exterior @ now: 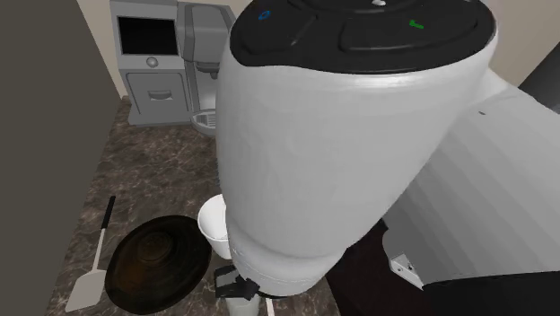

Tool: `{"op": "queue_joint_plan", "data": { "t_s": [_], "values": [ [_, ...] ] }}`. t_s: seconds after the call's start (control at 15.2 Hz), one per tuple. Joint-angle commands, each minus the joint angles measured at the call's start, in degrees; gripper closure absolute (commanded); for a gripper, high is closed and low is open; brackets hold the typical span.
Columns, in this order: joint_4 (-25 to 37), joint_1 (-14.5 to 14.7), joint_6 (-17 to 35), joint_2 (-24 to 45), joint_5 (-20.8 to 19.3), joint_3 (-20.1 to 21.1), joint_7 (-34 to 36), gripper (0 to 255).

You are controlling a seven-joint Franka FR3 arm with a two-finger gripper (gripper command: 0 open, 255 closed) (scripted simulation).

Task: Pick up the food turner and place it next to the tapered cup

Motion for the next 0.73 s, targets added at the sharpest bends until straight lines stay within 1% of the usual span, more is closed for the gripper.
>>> {"op": "queue_joint_plan", "data": {
  "t_s": [0.0, 0.26, 0.66],
  "values": [
    [2.2, 0.3, -0.3, 2.0, -0.9, 2.7, 3.9, 255],
    [7.2, 0.7, -0.9, 7.8, -4.7, 8.5, 12.2, 255],
    [4.1, 0.4, 3.7, 10.2, -6.7, 9.6, 14.0, 255]
  ]
}}
